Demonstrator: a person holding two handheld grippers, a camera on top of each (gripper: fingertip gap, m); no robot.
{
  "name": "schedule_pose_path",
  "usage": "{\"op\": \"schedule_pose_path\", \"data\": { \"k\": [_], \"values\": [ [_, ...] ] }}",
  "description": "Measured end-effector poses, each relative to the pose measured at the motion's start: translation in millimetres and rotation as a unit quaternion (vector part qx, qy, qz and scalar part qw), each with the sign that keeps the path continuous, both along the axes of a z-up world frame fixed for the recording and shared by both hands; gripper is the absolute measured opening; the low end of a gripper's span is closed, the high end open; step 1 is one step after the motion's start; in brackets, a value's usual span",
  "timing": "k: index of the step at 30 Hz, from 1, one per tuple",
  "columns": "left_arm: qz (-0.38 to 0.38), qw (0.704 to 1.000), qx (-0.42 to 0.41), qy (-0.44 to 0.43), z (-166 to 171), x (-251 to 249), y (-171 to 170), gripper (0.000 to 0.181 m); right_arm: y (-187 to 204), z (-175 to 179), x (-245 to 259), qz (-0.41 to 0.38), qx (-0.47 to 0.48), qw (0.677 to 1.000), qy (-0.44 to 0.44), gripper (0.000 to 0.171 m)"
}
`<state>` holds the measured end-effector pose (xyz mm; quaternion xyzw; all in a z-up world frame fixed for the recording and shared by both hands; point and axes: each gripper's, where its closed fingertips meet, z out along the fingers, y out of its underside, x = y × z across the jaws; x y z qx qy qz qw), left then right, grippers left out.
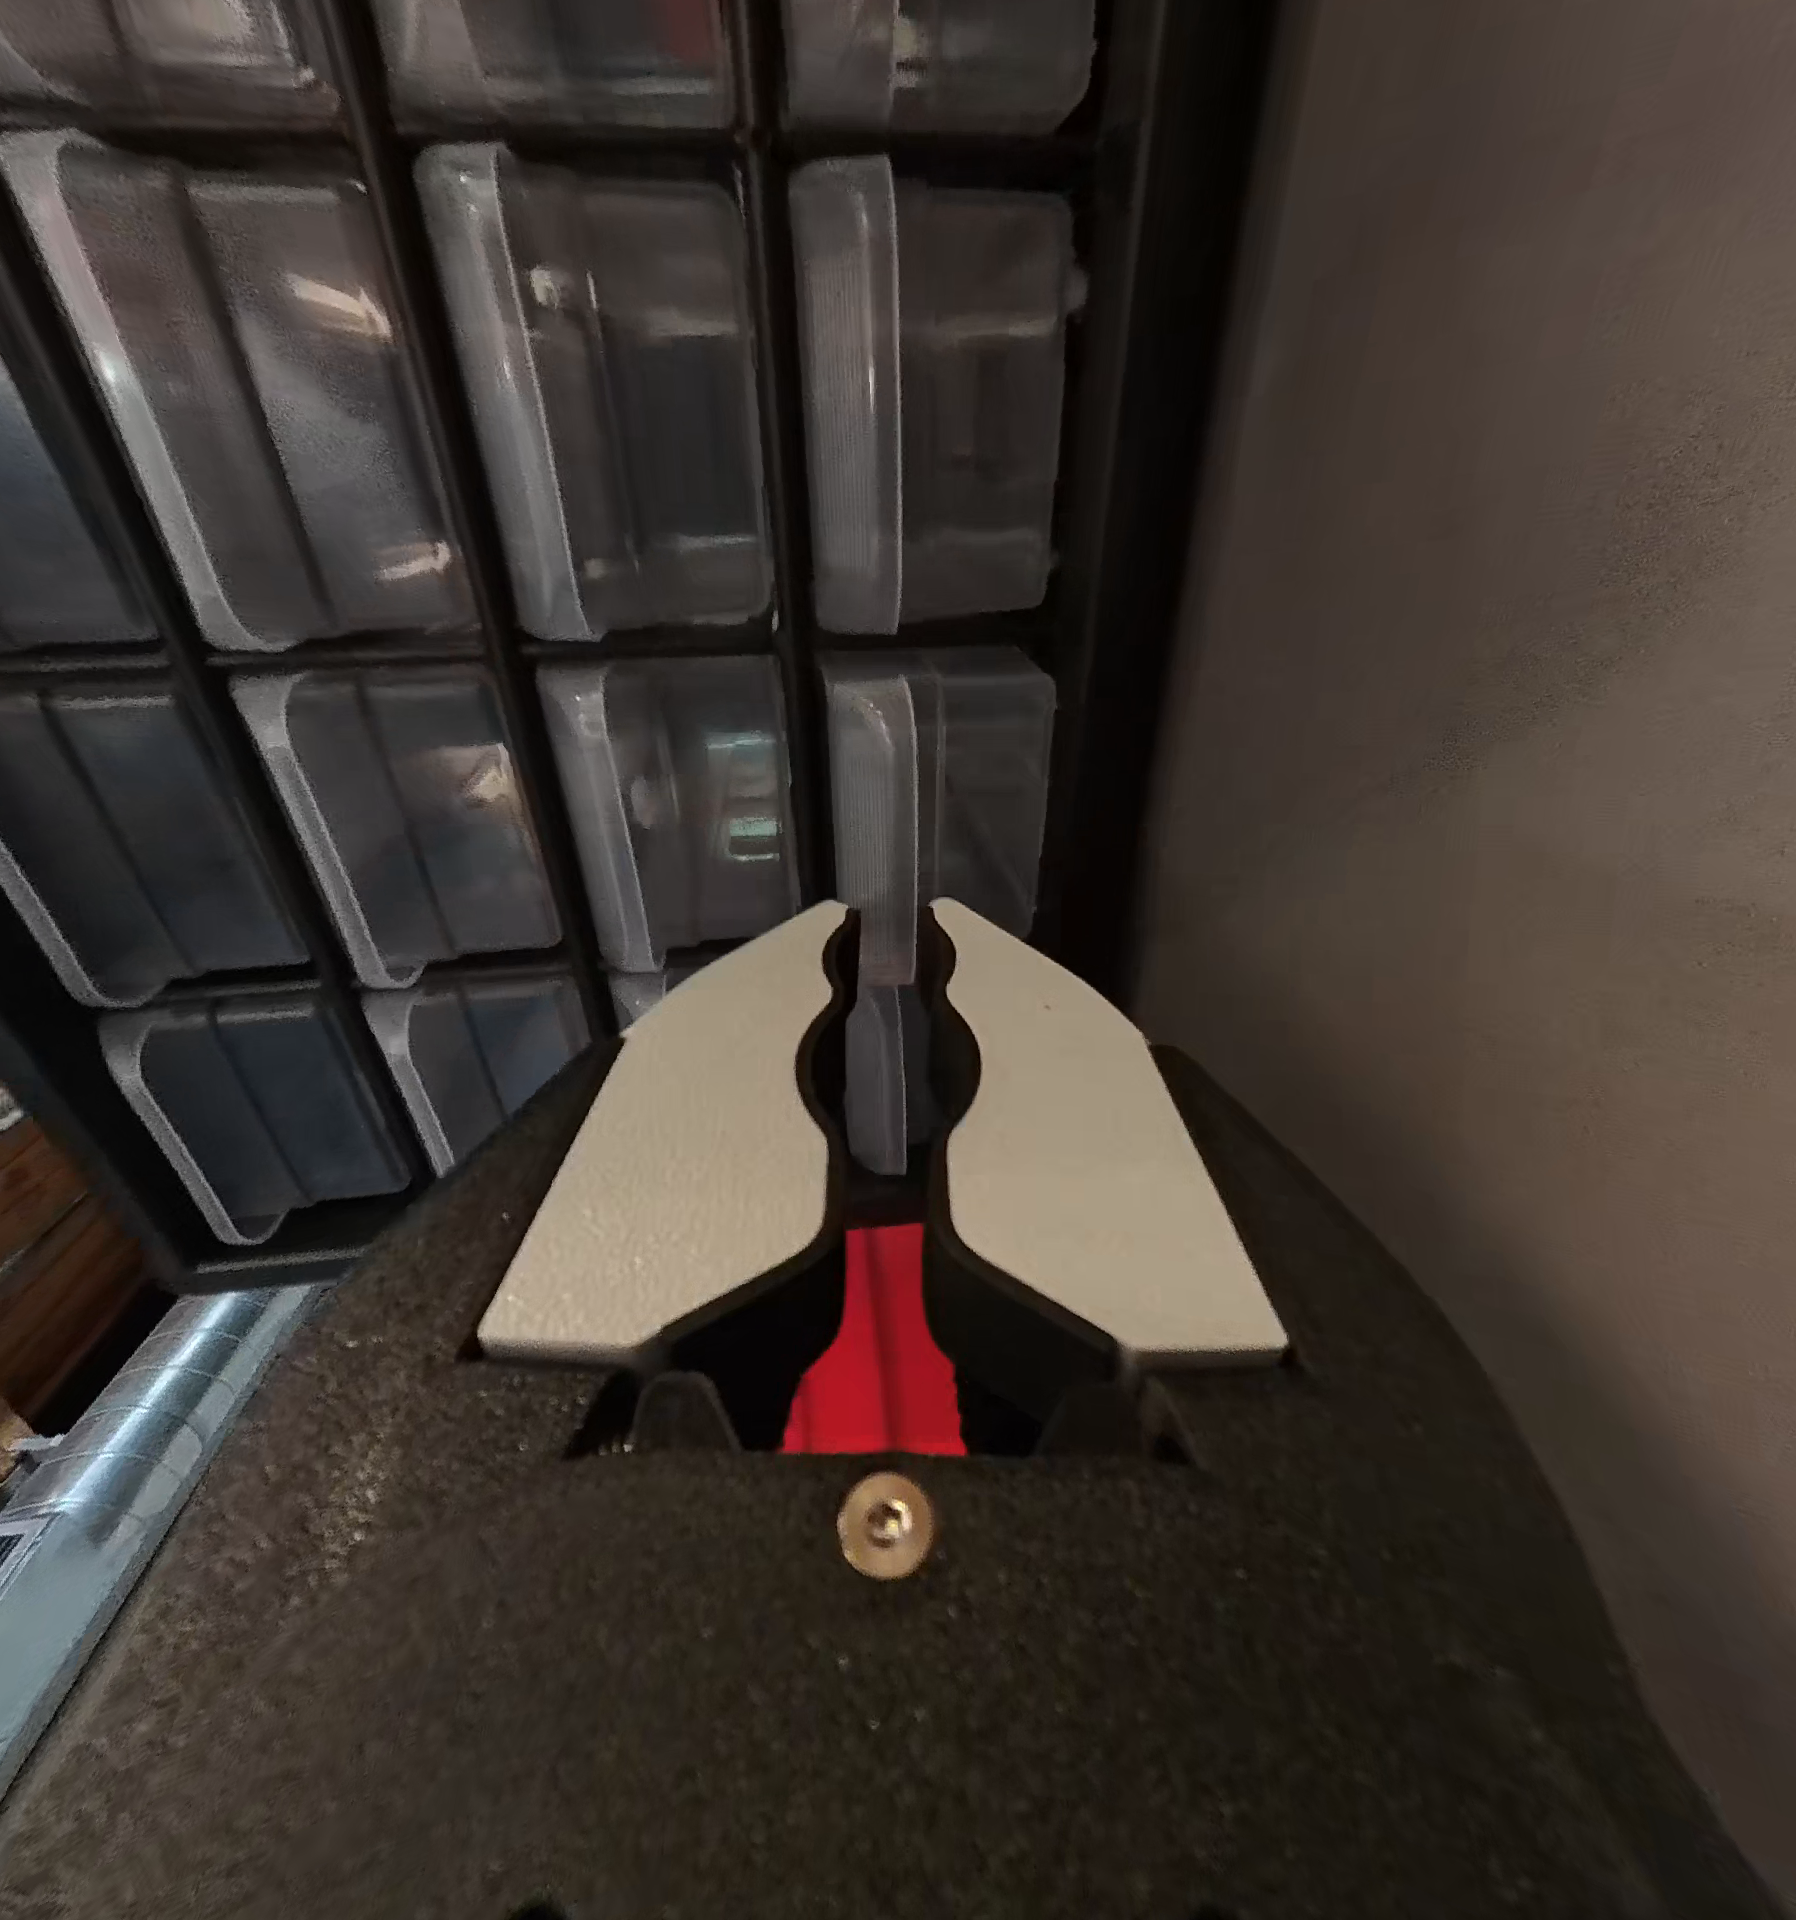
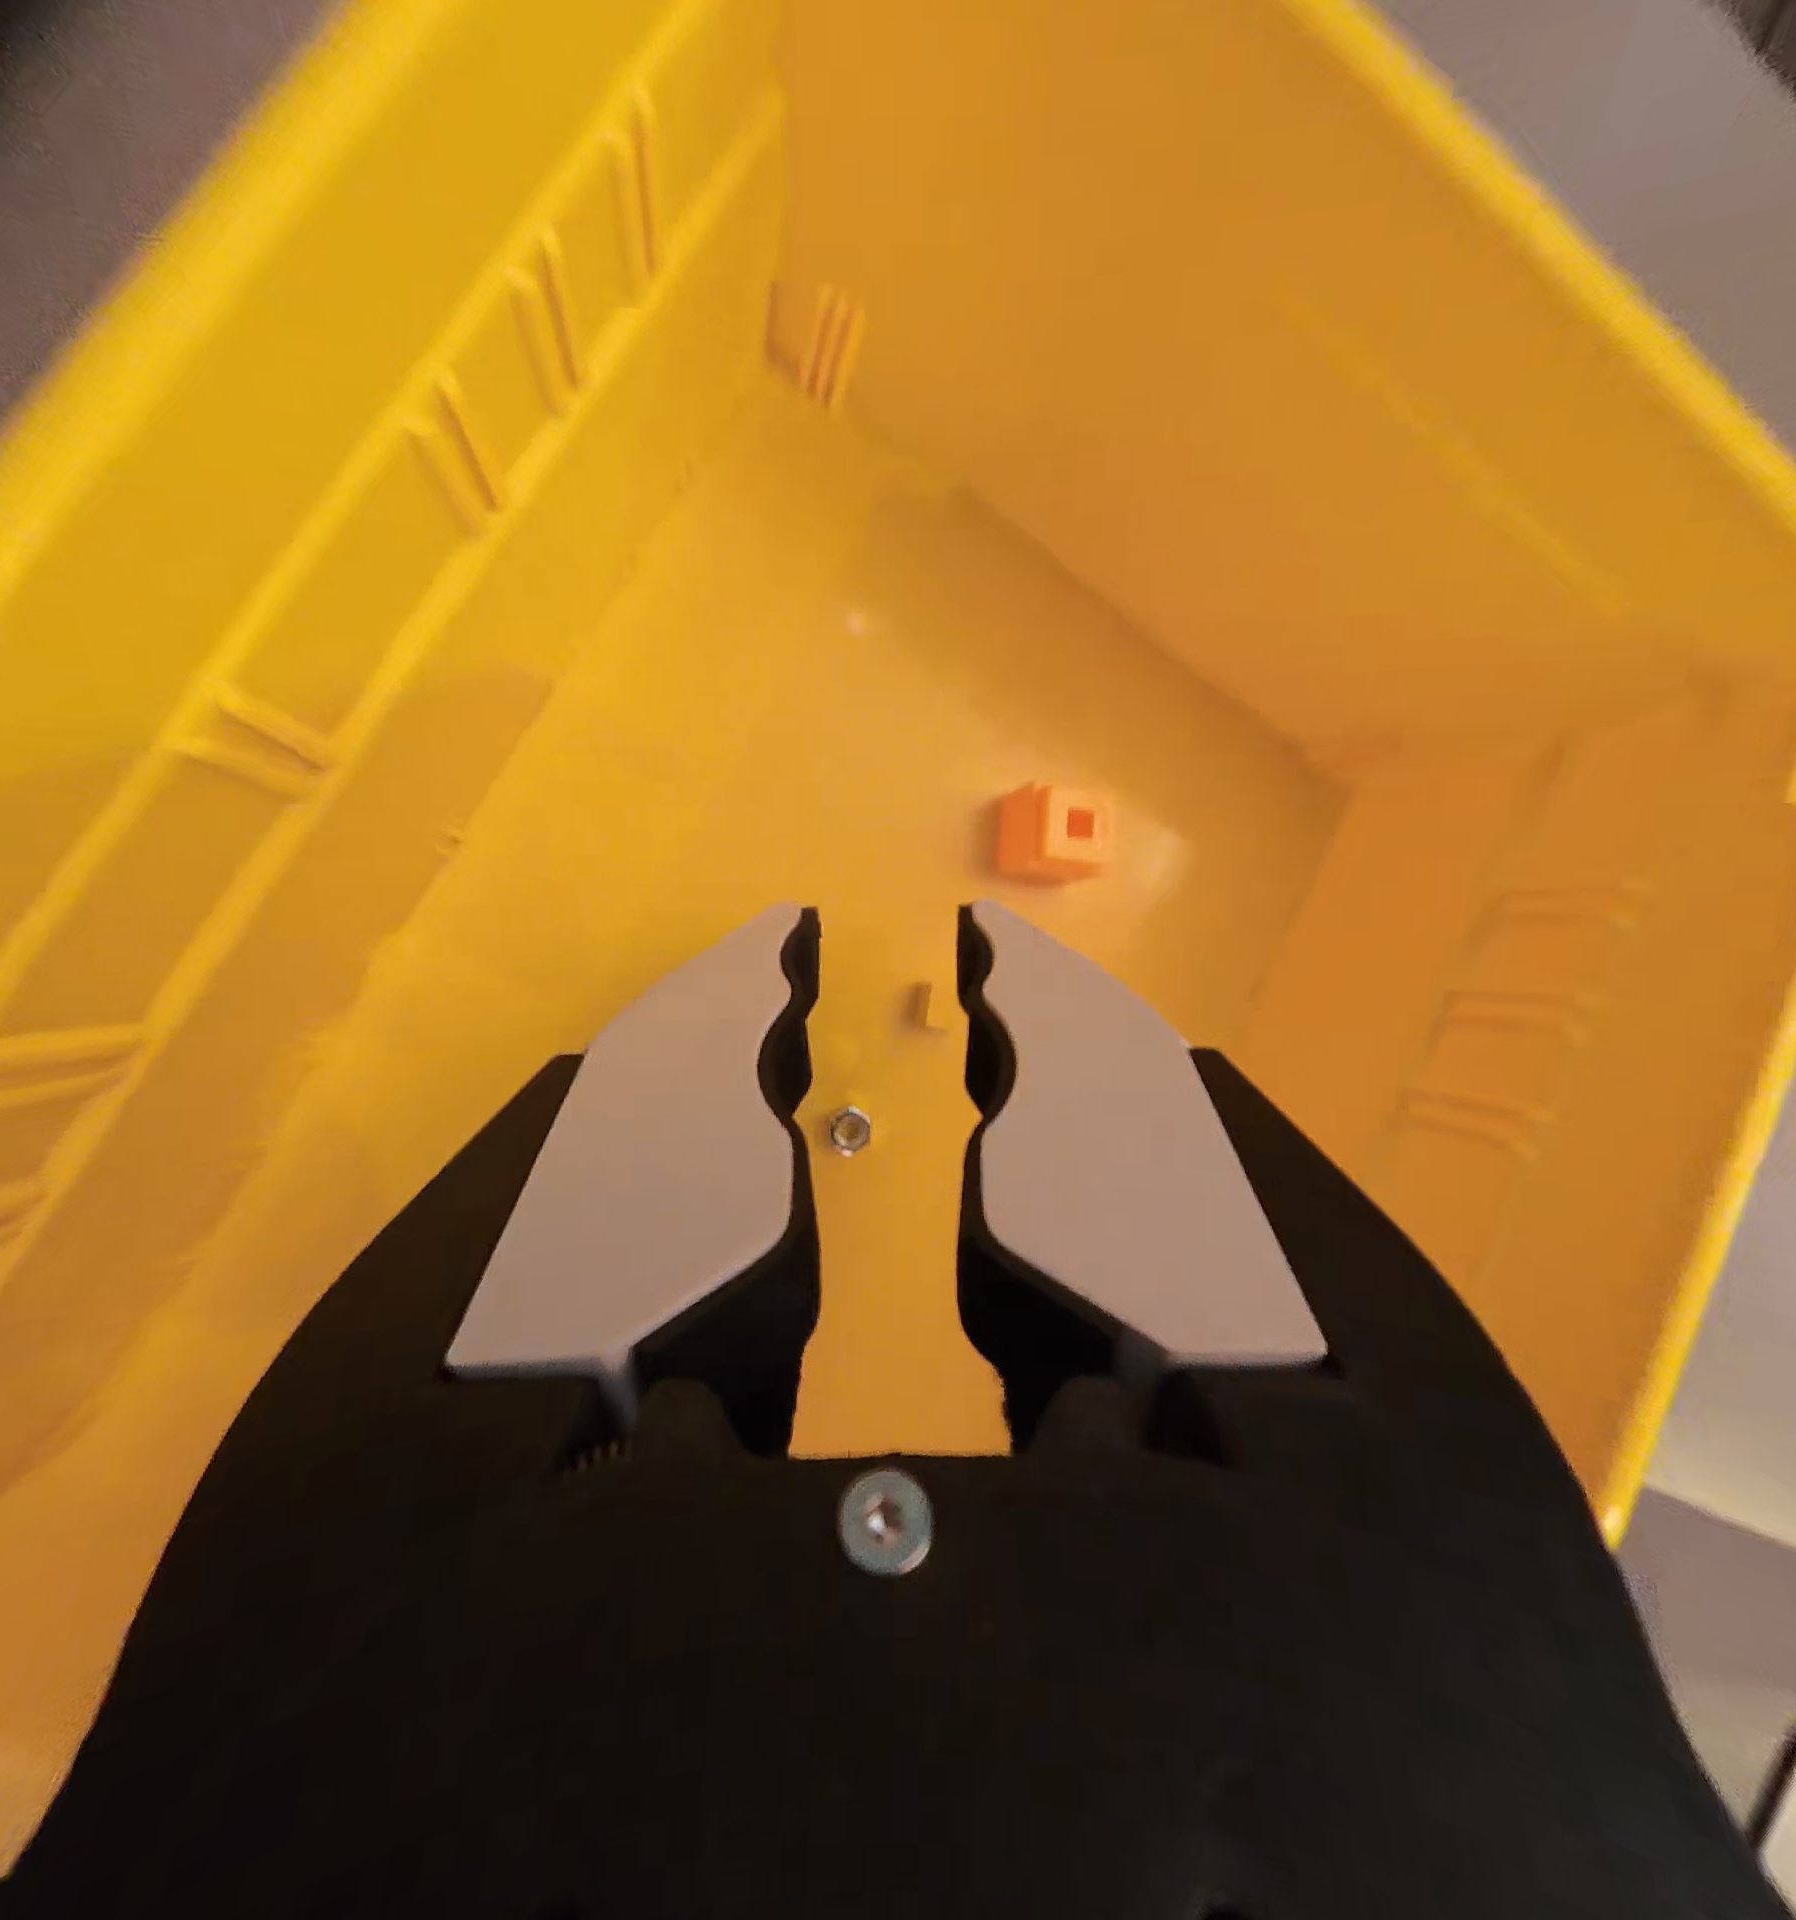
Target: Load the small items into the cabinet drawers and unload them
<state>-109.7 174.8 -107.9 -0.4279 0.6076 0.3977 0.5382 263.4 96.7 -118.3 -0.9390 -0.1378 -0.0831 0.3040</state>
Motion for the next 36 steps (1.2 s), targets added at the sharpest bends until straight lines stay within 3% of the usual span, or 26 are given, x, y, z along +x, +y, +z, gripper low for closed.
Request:
{"op": "schedule_pose_path", "data": {
  "k": [6, 11, 16, 22, 28, 36],
  "values": [
    [-0.001, 0.999, 0.040, 0.021, -2, 3, 9, 0.016, 20, 40, -15, 0.045, 0.129, 0.990, -0.020, 0.024],
    [-0.003, 0.998, 0.054, 0.021, 0, 4, 9, 0.011, 26, 40, -20, 0.057, 0.140, 0.988, -0.031, 0.023],
    [-0.002, 0.999, 0.039, 0.012, -3, 9, -1, 0.038, 25, 32, -13, 0.054, 0.137, 0.989, -0.020, 0.023],
    [-0.061, 0.997, 0.043, 0.005, 4, 39, -28, 0.036, 16, 53, -1, 0.036, 0.189, 0.981, 0.034, 0.022],
    [-0.065, 0.995, 0.069, -0.019, 13, 58, -14, 0.032, 11, 72, 1, 0.037, 0.237, 0.967, 0.080, 0.021],
    [-0.068, 0.995, 0.075, 0.020, 3, 67, -5, 0.023, 10, 58, 3, 0.039, 0.215, 0.972, 0.082, 0.021]
  ]
}}
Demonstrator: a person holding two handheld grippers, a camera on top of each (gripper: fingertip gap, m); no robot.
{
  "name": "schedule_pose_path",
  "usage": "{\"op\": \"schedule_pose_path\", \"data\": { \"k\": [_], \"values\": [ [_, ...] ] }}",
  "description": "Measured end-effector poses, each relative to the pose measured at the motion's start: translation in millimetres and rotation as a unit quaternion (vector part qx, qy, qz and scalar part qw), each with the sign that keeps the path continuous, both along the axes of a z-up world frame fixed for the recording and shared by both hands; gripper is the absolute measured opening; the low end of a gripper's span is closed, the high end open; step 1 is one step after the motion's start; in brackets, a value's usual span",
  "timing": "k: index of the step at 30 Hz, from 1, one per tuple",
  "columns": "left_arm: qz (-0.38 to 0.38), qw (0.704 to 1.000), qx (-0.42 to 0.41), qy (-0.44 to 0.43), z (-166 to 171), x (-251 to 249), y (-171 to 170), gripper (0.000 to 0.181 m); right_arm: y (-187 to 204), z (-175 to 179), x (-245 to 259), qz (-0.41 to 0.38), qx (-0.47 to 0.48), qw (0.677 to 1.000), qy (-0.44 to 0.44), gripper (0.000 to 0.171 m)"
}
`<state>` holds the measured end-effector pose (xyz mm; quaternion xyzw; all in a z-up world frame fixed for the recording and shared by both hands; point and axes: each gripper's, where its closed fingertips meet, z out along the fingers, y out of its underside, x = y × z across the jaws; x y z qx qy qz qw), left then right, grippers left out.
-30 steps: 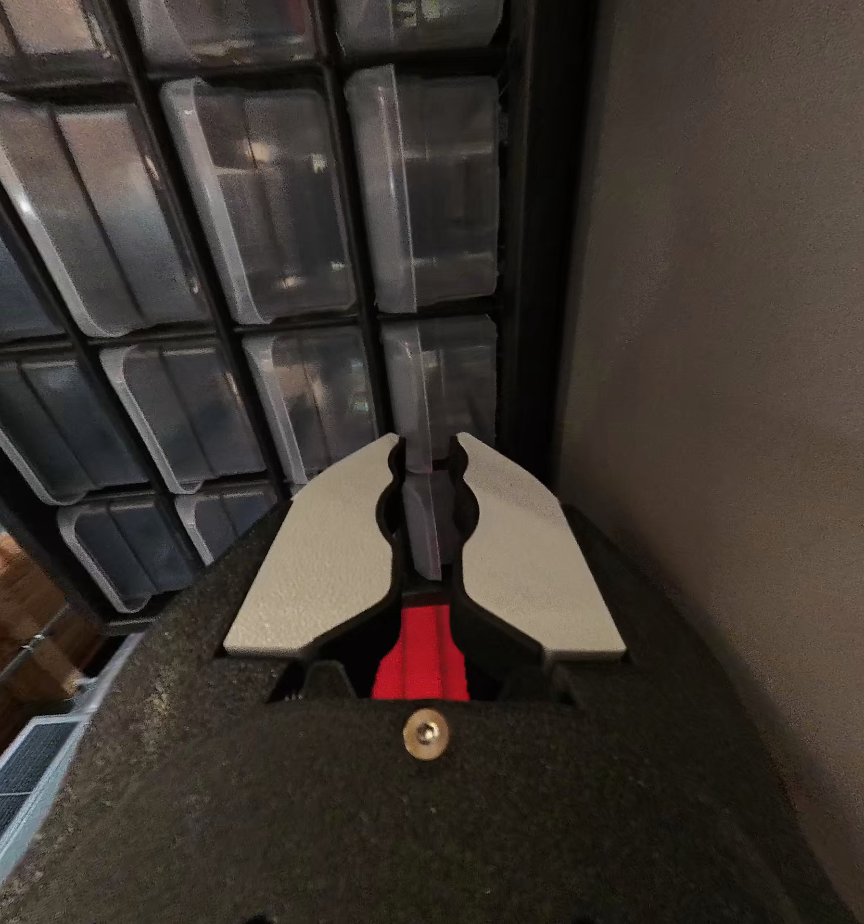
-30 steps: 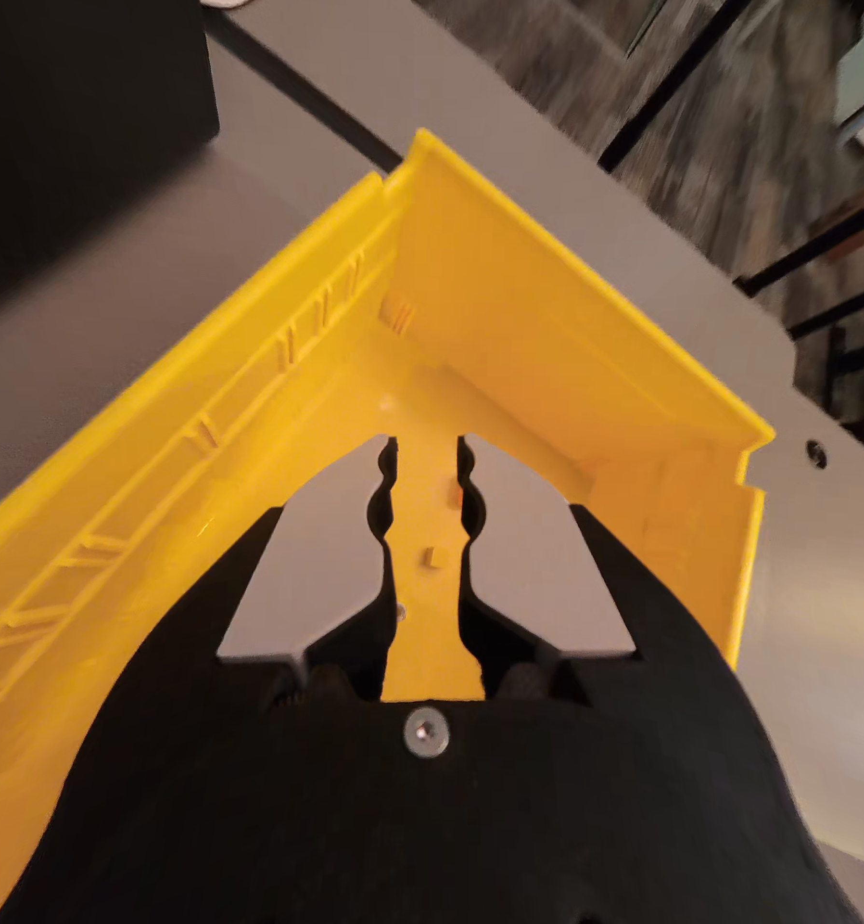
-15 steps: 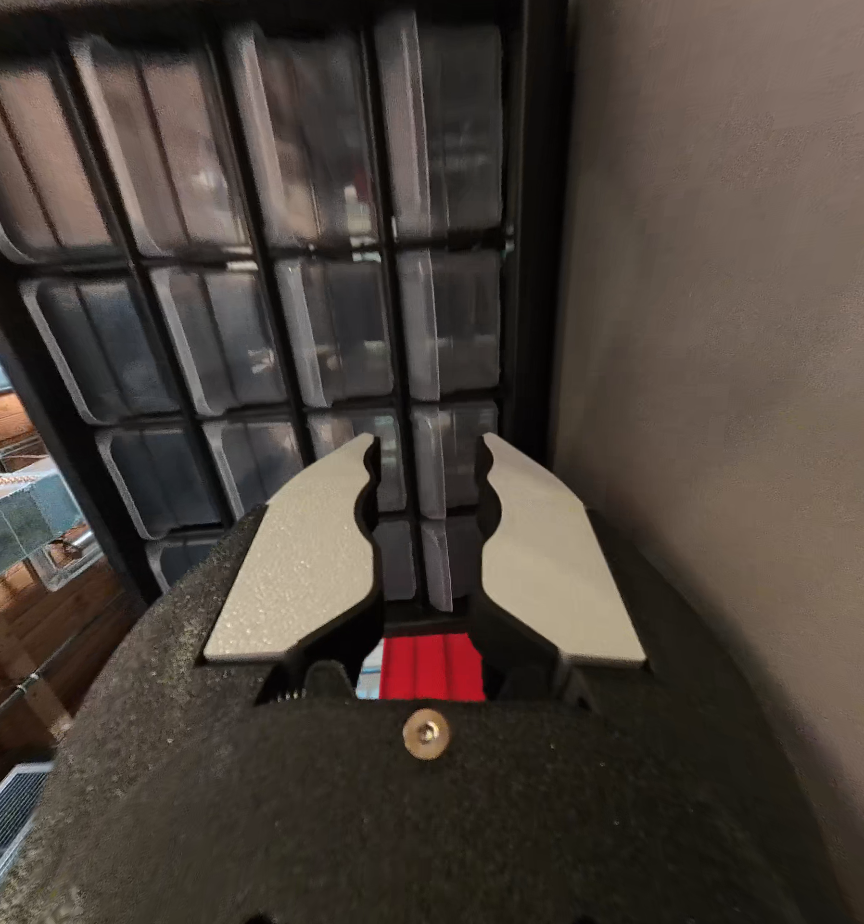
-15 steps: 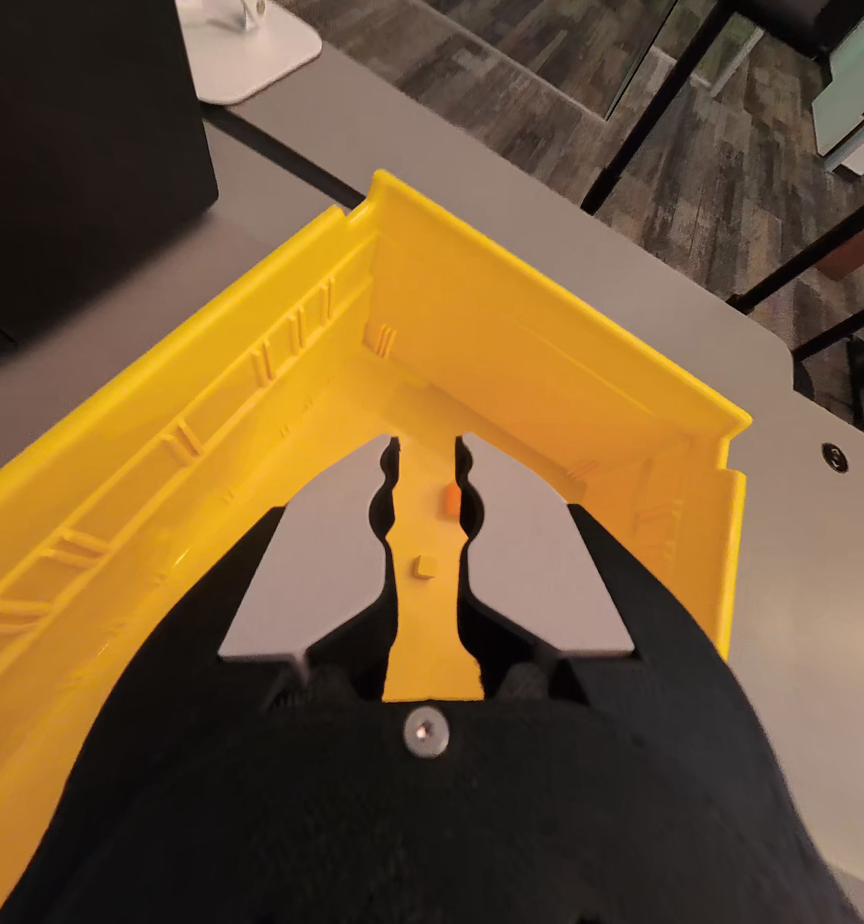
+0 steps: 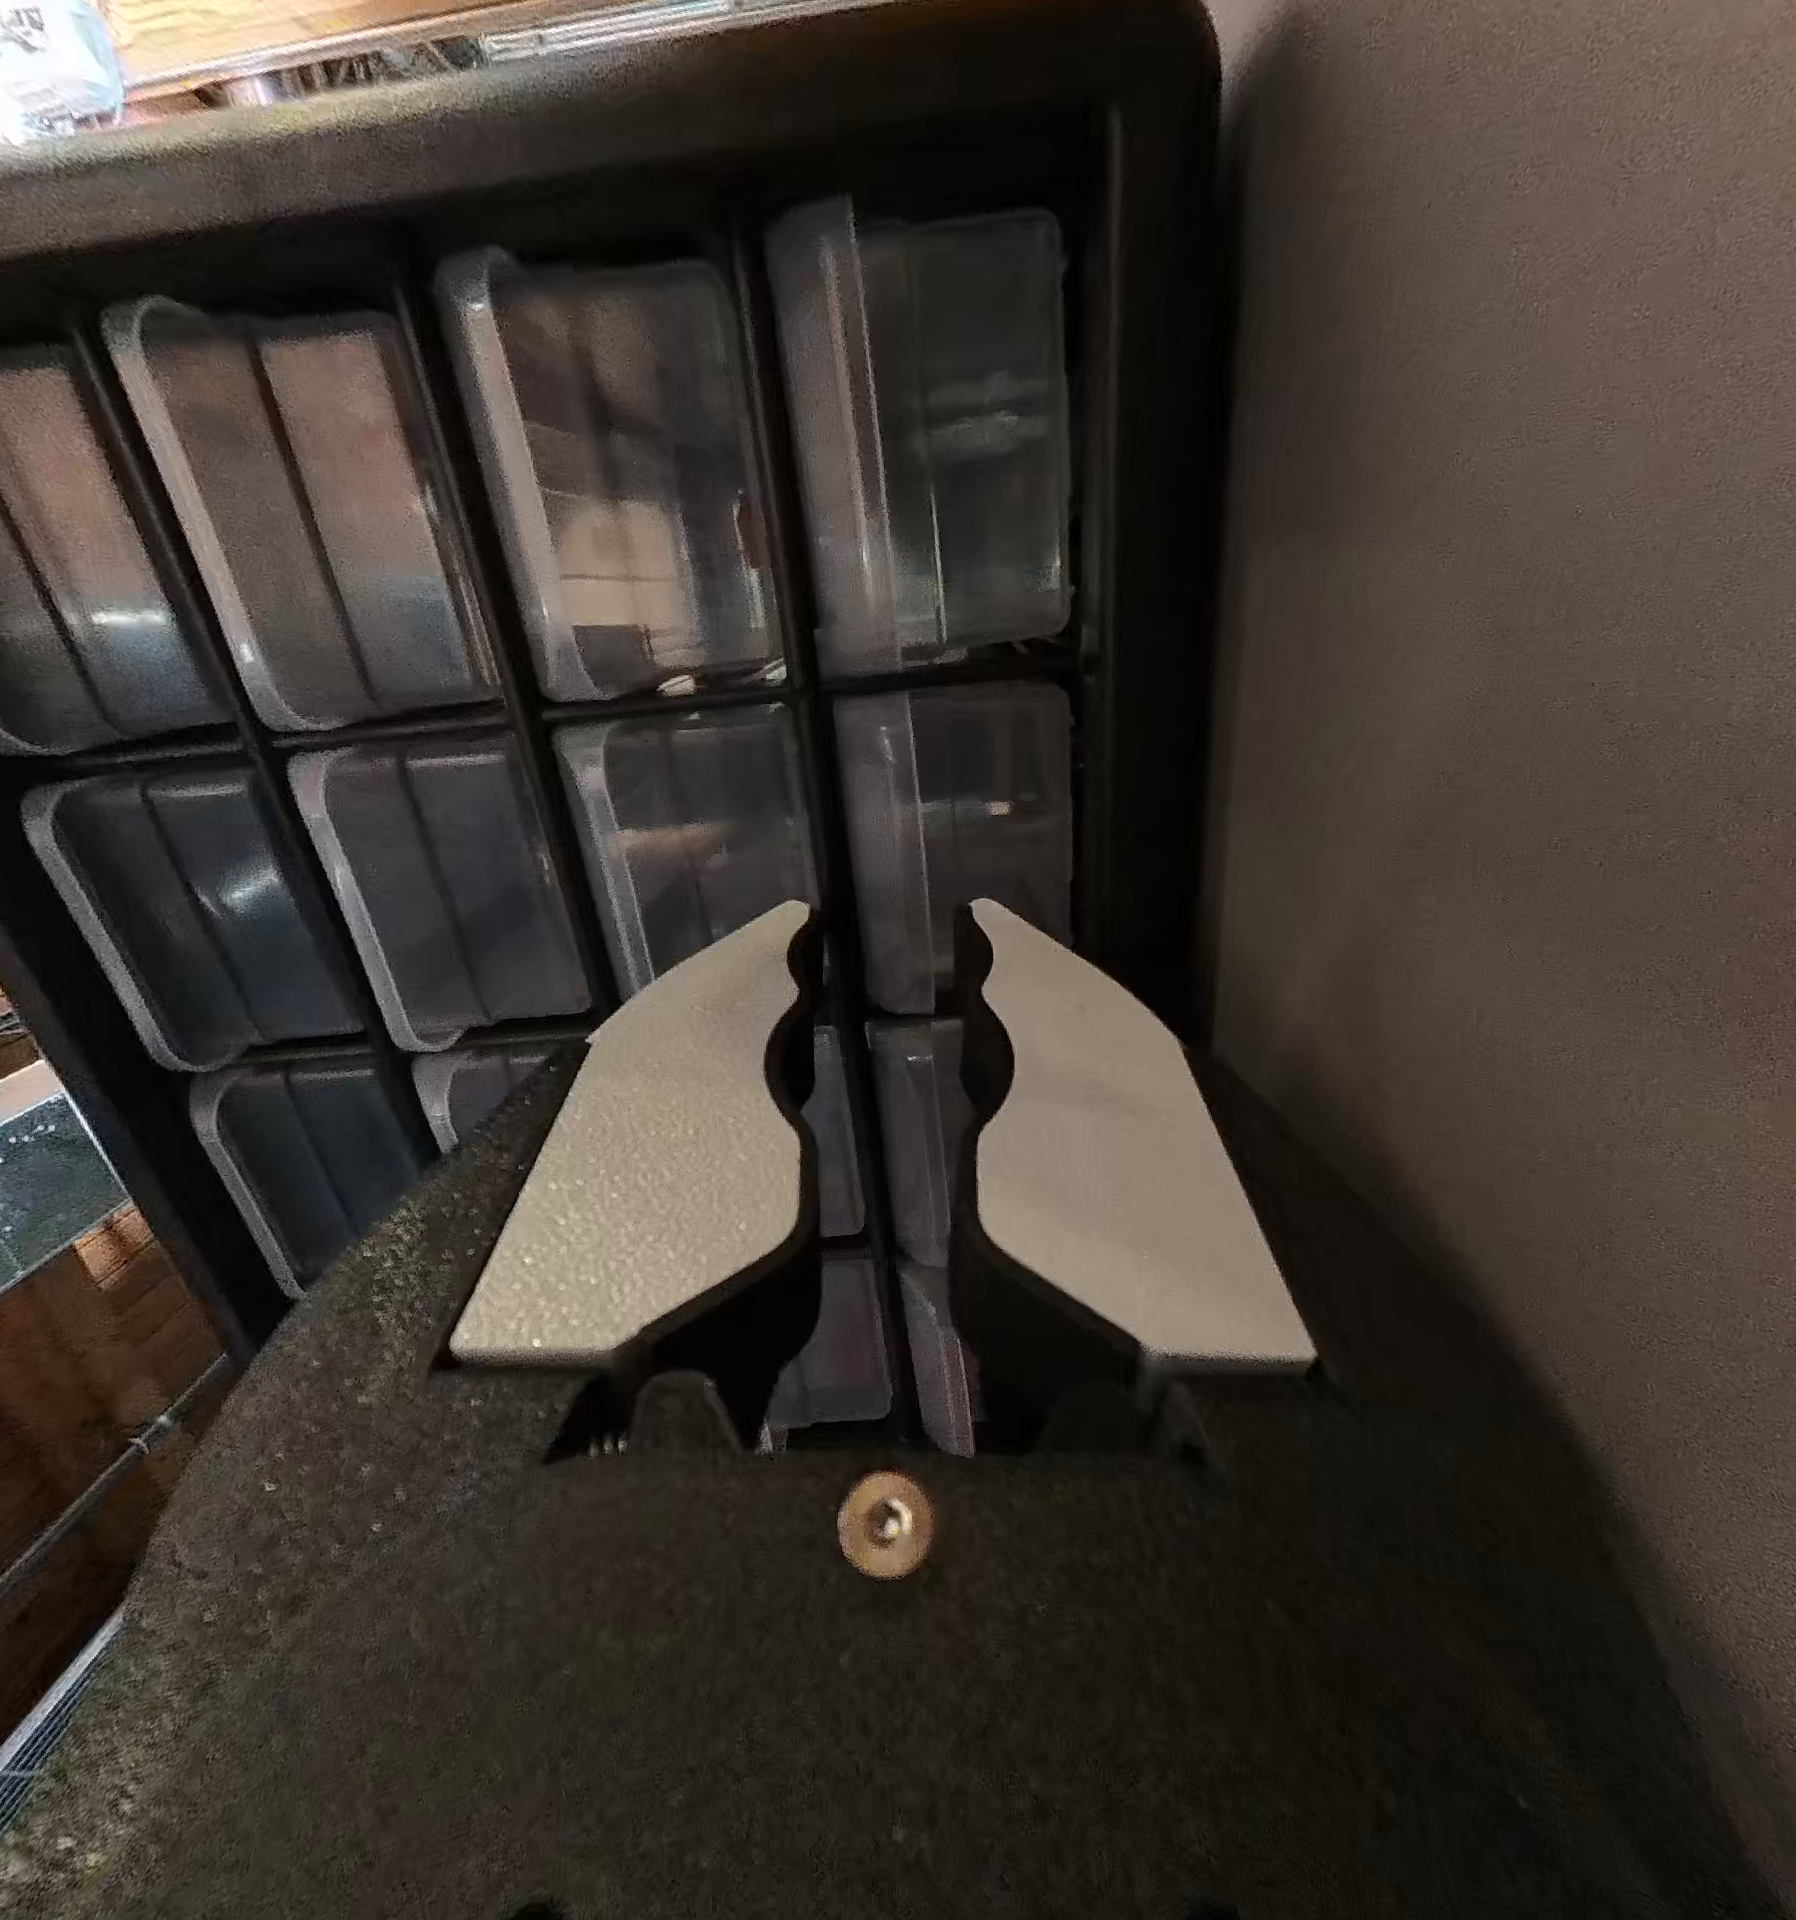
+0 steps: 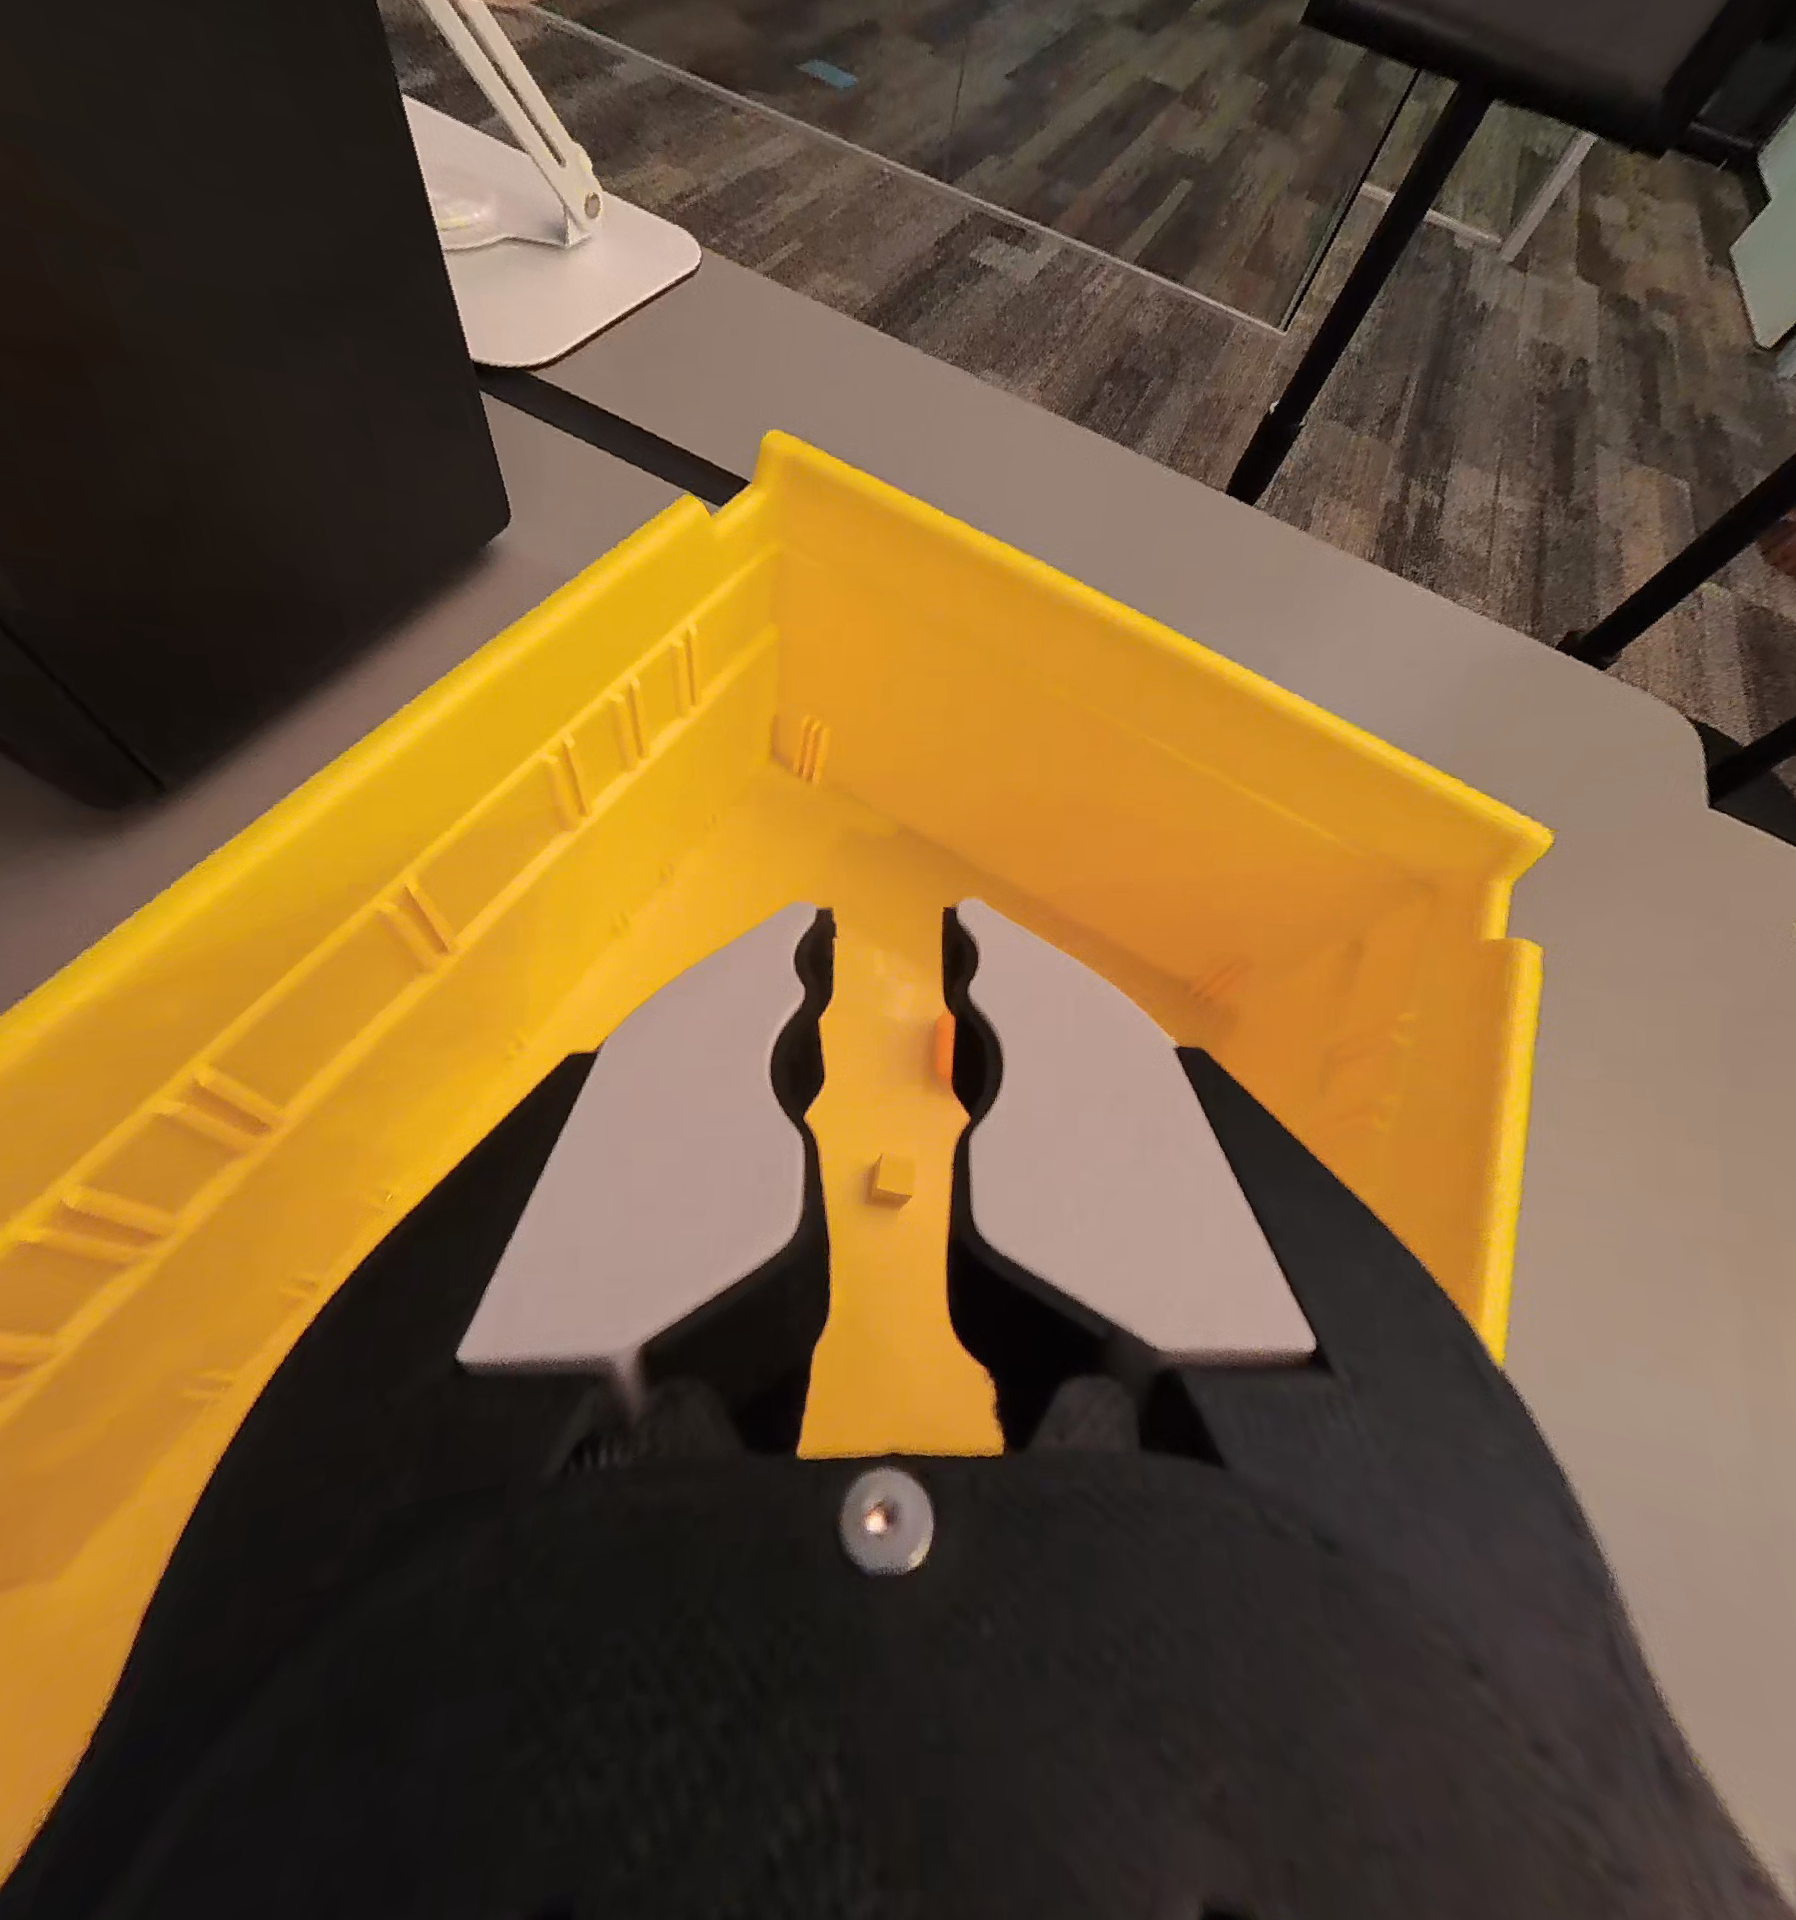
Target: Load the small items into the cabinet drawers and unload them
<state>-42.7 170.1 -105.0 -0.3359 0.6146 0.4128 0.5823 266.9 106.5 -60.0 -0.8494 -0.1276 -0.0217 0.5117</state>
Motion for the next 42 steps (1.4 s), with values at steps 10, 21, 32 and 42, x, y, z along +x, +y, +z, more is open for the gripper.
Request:
{"op": "schedule_pose_path", "data": {
  "k": [10, 21, 32, 42],
  "values": [
    [0.004, 1.000, -0.007, 0.025, -2, -3, -14, 0.012, -1, -2, 6, -0.012, -0.001, 1.000, -0.023, 0.020],
    [-0.028, 0.998, -0.032, 0.046, -1, -20, -66, 0.013, -3, 30, -2, -0.003, 0.067, 0.998, 0.020, 0.020],
    [-0.045, 0.996, -0.064, 0.034, 2, -27, -94, 0.012, -15, 140, -203, 0.291, 0.203, 0.932, 0.069, 0.014],
    [-0.037, 0.995, -0.091, 0.024, -6, -34, -104, 0.013, -3, -12, -327, 0.437, -0.150, 0.837, -0.293, 0.013]
  ]
}}
